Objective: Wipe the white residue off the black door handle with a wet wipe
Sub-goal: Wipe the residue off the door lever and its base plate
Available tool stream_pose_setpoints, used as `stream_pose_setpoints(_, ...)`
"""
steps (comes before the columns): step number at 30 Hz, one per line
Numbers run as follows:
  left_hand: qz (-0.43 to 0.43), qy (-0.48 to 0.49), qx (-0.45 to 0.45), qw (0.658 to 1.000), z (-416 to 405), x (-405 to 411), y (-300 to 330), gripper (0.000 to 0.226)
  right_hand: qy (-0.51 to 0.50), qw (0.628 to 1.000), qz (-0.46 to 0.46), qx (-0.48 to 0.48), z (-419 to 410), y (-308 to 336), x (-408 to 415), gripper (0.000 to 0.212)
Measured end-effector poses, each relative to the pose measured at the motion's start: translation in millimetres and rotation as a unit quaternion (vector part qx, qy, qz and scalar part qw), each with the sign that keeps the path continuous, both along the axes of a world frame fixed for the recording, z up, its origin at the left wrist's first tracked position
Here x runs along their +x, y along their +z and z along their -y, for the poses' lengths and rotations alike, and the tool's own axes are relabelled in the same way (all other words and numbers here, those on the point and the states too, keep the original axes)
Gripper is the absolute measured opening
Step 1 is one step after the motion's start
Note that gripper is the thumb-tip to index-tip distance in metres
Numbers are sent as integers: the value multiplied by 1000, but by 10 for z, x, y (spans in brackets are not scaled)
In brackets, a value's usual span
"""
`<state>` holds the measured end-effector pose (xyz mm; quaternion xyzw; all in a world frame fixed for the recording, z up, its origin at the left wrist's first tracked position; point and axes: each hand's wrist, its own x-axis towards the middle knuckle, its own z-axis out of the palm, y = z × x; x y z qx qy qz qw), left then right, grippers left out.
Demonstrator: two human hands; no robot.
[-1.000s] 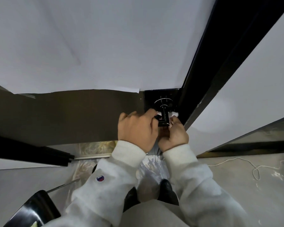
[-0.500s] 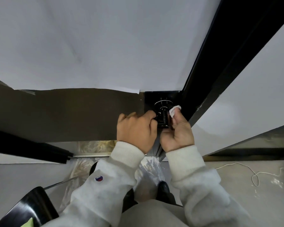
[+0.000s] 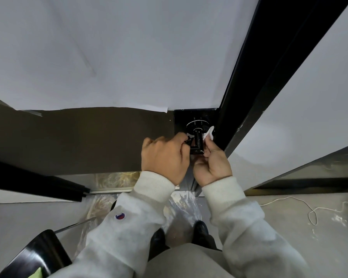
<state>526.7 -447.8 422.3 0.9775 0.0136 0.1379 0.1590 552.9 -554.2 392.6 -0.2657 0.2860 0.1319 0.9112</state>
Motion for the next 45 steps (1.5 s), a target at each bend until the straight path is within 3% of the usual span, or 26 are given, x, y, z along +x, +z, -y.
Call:
stream_pose_setpoints(9, 33, -13, -16, 999, -21, -26, 12, 40, 40, 998, -22, 31, 107, 4, -139, 10)
stream_pose_setpoints(16, 43, -1, -43, 998, -13, -44, 13, 39, 96, 995, 6, -9, 30, 224, -86, 34)
stream_pose_setpoints(25, 96, -1, -139, 986, -77, -63, 3, 32, 61, 997, -42, 34, -59, 260, 79, 5)
stream_pose_setpoints(28, 101, -1, -140, 985, -78, -70, 14, 33, 45, 998, -33, -30, -119, 276, 89, 10)
stream_pose_setpoints(30, 99, -3, -139, 985, -86, -81, 21, 33, 22, 991, -23, -132, -136, 280, 98, 12)
stream_pose_setpoints(33, 88, -11, -135, 987, -101, -80, 31, 33, 6, 945, 1, -327, -159, 255, 89, 17)
stream_pose_setpoints(35, 83, -15, -134, 987, -105, -82, 41, 33, 11, 922, 27, -386, -131, 211, 13, 17)
stream_pose_setpoints(38, 80, -27, -142, 986, -109, -94, 59, 31, -26, 961, 28, -272, 61, 152, -180, 29)
stream_pose_setpoints(40, 83, -31, -140, 986, -105, -85, 52, 30, -56, 981, -21, -183, 180, 116, -261, 19)
stream_pose_setpoints(45, 92, -38, -123, 987, -70, -86, 76, 30, -65, 993, -83, -57, 114, 170, -189, 18)
